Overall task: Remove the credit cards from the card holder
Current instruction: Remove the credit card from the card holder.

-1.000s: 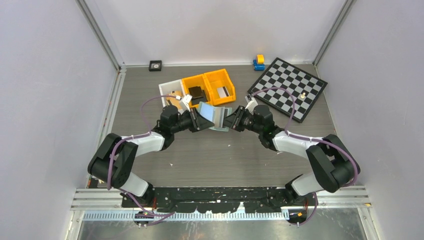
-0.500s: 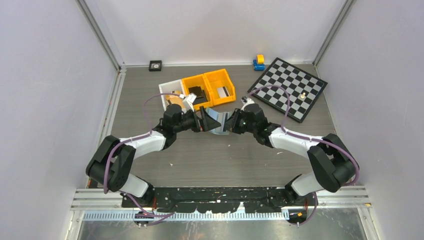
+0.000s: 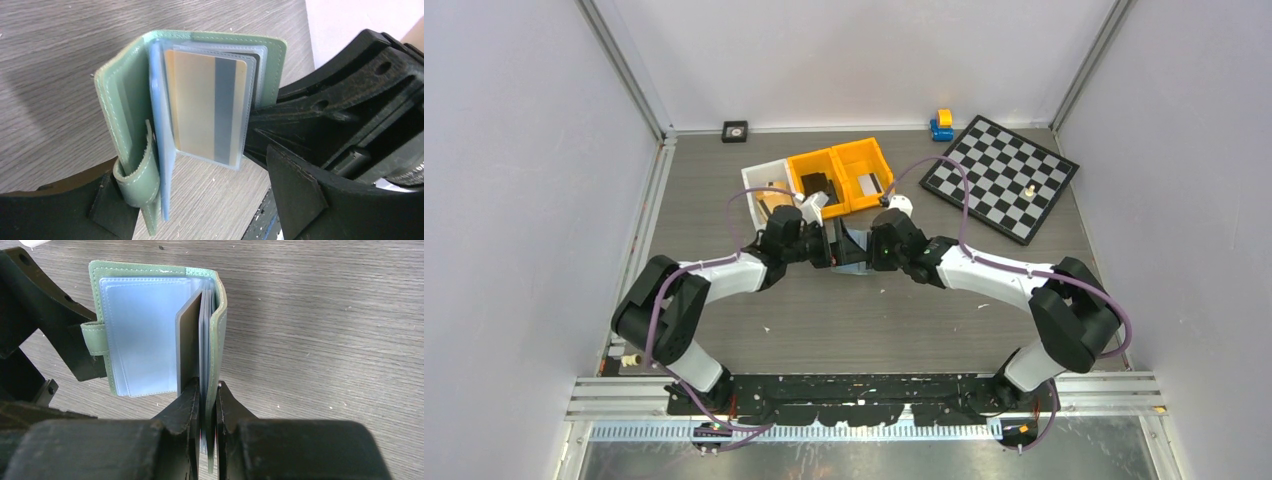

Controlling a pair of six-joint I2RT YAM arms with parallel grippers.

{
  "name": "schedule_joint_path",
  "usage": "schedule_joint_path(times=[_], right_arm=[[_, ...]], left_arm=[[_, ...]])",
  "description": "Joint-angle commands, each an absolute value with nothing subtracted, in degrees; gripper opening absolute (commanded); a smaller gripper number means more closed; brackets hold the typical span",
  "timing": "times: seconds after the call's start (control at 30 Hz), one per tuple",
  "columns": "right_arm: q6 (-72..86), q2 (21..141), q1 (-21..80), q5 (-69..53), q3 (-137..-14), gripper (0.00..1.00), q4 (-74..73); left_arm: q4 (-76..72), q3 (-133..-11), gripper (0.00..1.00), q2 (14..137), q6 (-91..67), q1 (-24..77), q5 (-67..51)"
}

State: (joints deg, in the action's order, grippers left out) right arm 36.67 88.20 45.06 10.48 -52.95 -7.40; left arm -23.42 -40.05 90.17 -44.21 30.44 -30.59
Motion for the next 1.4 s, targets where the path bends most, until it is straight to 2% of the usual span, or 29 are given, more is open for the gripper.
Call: schedule_joint_path(times=[0.0,0.23,0.4,0.57,0.8,0.9,1.03,1.37], right_arm=[[35.5,86.8,45.6,12.2,-54.3,0.01,-5.8],[35.9,85.7,45.6,18.8,-55.3,0.01,-10.3],[36.1,85.9,45.6,20.6,-56.2,0.0,-12.2],[35.9,89.7,45.6,23.2,-60.7,0.0,-17.6],[40.0,103.9,45.9,35.7,-75.8,0.0,-37.6],[40.8,107.9,45.8,36.3,-79.5,0.0,-41.1],[40.3,107.1,45.8,33.5,-78.3,0.0,-38.8],[37.0,90.8,44.7,19.1,-61.5,0.0,-17.4]], left_arm=[[-18.8,-43.4,0.84,90.2,-41.9,30.7,-26.7],[-10.1,-45.5,0.82,90.2,-40.1,30.3,-21.0],[-12.7,-44.9,0.68,91.2,-41.5,29.6,-23.5],[-20.4,-43.0,0.78,91.9,-43.4,29.2,-29.0],[-21.9,-44.2,0.73,96.7,-47.4,28.0,-32.1],[-20.8,-43.1,0.73,94.9,-46.8,27.3,-30.0],[-17.4,-42.4,0.73,91.8,-45.1,26.8,-26.5],[-18.7,-43.2,0.83,94.4,-46.1,25.8,-28.6]])
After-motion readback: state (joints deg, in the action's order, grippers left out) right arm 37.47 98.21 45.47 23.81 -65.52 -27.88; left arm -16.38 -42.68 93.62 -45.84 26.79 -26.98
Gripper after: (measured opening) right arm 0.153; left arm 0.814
